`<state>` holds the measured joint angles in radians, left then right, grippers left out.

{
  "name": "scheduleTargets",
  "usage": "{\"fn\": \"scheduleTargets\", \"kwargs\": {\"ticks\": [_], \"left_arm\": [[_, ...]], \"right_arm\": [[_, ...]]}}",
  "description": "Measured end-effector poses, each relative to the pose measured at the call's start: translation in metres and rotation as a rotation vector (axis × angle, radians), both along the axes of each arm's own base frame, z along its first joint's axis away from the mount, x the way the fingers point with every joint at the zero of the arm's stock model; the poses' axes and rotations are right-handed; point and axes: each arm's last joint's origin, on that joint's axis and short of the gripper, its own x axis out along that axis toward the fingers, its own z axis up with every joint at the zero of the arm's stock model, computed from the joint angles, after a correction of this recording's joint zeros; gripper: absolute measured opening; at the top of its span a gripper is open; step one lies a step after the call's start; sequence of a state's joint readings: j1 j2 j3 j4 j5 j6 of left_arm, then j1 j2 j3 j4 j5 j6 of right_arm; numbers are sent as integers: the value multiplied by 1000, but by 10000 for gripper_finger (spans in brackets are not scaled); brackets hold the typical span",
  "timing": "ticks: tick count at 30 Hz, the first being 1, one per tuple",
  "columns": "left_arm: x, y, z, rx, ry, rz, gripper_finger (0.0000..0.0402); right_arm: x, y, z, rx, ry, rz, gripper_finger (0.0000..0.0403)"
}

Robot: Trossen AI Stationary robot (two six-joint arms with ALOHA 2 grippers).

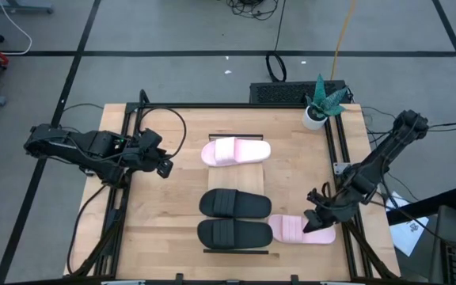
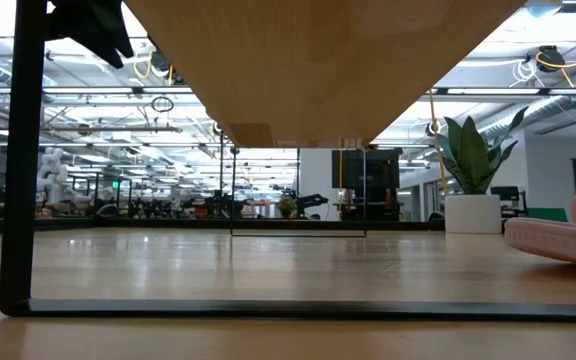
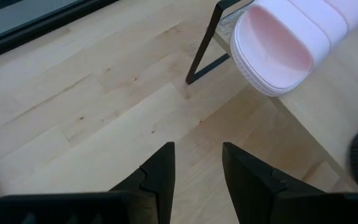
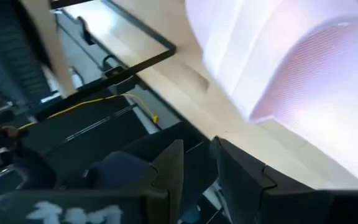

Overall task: Pick and place slides into the shelf
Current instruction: Put the pink slides on the shelf

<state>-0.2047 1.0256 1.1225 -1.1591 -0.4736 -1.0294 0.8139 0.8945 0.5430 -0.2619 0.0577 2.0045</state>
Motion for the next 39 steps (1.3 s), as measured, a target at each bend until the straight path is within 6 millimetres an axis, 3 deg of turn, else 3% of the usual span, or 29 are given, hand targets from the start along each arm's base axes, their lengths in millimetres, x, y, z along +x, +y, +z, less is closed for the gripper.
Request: {"fn": "scheduleTargets", "kwargs": {"ticks": [21,33,39], "left_arm": [[0,0,0,0,0,0,129],[0,0,0,0,0,-1,129],[0,0,0,0,0,0,129]], "right_arm": [[8,7,-20,-123,56,-24,89],[6,4,-30,-133,75,-32,167],[5,2,-38,-114,51,-41,180]]}}
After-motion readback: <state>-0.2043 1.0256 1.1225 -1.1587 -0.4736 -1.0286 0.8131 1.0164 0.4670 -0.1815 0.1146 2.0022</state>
